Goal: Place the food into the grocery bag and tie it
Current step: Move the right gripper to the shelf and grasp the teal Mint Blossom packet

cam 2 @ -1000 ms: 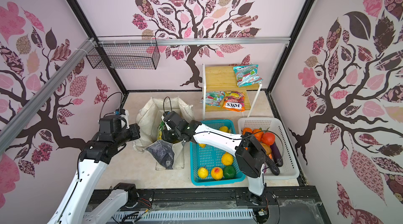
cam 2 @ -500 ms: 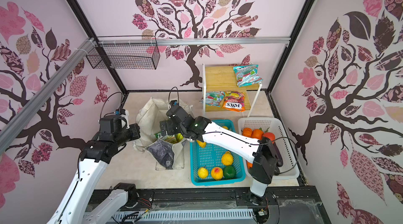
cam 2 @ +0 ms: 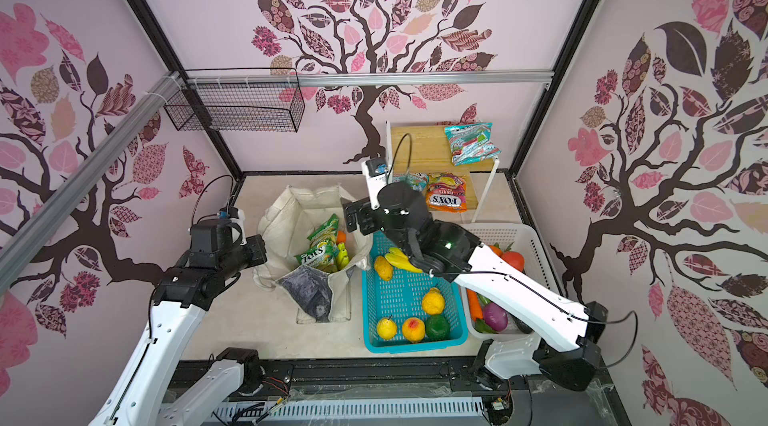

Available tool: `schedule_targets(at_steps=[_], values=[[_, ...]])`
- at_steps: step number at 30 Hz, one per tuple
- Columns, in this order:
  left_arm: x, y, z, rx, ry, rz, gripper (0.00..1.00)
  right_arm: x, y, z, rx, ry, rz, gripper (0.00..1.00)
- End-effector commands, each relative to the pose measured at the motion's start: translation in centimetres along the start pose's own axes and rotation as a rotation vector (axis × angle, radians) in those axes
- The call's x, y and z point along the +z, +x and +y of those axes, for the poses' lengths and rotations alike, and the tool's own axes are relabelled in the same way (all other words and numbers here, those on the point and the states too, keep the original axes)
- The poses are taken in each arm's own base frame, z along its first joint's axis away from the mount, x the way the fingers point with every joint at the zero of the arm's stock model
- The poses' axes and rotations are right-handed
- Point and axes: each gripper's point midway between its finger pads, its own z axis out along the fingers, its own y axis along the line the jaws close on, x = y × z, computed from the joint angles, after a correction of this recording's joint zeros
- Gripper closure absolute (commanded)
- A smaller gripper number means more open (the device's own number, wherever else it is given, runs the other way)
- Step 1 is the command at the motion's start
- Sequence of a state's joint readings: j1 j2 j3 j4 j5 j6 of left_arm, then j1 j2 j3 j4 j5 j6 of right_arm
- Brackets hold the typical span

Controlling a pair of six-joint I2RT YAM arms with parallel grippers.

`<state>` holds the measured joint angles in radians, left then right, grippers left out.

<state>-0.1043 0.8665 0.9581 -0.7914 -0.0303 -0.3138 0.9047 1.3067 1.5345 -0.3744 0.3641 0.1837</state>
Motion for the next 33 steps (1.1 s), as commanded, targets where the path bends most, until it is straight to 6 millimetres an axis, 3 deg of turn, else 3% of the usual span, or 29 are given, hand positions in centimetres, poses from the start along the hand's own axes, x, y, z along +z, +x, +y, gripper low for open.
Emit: schedule_targets(at_steps=[1,6,11,17,21,26,33], values=[[0.1,0.3,0.3,0.003,-0.011,-0.004,1.0,-1.7,-2.8,-5.4,0.066,0.088,-0.03,0.0],[0.0,0.3,0.1,0.005,0.002,-0.007,1.0,-3.4,-4.9,-13.0,0.185,0.247,-0.043,0.0],[-0.1,0.3,-0.2,0.005,0.019,-0.008,1.0,-4.8,-5.6,-20.6,0.38,0.328,-0.062,0.0],[-0.1,0.3,-0.2,0.006,0.025,-0.009,1.0,-7.6,-6.3,-25.8,0.373,0.543,-0.121,0.04],[-0.3,0.2,-0.3,0.007,0.028,-0.017,1.0,-8.4,-5.9,-30.0,0.478,0.561,-0.143,0.18],[-0.3,0.2,-0.3,0.007,0.026,-0.016,1.0,-7.4,-4.4,-32.8,0.538,0.57,-0.131,0.32],[-0.2,0.2,-0.3,0.006,0.027,-0.014,1.0,-4.8,-3.3,-33.5,0.596,0.49,-0.113,0.41]])
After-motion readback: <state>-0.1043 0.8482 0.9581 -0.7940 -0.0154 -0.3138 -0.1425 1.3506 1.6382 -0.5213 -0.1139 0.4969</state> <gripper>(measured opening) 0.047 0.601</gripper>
